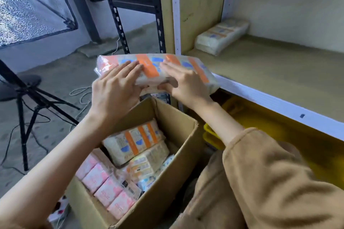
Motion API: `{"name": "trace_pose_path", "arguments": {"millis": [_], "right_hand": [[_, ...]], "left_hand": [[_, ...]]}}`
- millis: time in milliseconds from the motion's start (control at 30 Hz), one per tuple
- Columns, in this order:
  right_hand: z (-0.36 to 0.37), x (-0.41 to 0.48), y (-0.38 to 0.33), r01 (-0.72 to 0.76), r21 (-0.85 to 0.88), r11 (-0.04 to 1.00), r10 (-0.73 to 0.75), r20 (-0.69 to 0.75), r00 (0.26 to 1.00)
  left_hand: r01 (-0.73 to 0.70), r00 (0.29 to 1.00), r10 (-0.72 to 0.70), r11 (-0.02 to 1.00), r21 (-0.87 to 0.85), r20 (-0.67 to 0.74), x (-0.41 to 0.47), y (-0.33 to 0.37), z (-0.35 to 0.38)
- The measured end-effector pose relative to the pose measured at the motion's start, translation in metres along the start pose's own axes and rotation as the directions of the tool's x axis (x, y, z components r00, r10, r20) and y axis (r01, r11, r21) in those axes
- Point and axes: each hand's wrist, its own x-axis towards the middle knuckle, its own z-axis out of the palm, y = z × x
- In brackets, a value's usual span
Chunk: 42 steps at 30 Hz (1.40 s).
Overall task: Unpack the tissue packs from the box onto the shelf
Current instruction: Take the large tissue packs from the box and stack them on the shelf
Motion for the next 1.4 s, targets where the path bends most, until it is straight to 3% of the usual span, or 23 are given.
{"name": "trace_pose_path", "arguments": {"millis": [167,400,633,967,1167,1400], "right_hand": [[-0.064,0.001,0.029,-0.023,-0.152,0.988,0.009,-0.096,0.995],[-0.122,-0.017,0.104,-0.245,-0.36,0.9,0.249,-0.036,0.968],[-0.143,-0.029,0.175,-0.395,-0.441,0.806,0.434,-0.014,0.901],[-0.134,-0.006,0.243,-0.392,-0.455,0.8,0.464,0.055,0.884],[-0.112,0.015,0.261,-0.436,-0.426,0.793,0.468,-0.033,0.883],[-0.09,0.012,0.276,-0.585,-0.36,0.727,0.611,-0.05,0.79]], "left_hand": [[0.011,0.999,-0.016,0.994,-0.109,-0.046,0.051,0.041,0.013],[-0.051,0.988,0.086,0.965,-0.256,0.125,0.102,0.126,0.066],[-0.135,0.948,0.211,0.944,-0.3,0.239,0.137,0.186,0.124],[0.053,0.926,0.087,0.933,-0.356,0.367,0.15,0.205,0.192],[0.152,0.878,-0.032,0.965,-0.215,0.478,0.186,0.204,0.223],[0.155,0.859,-0.089,0.984,-0.091,0.504,0.217,0.206,0.225]]}}
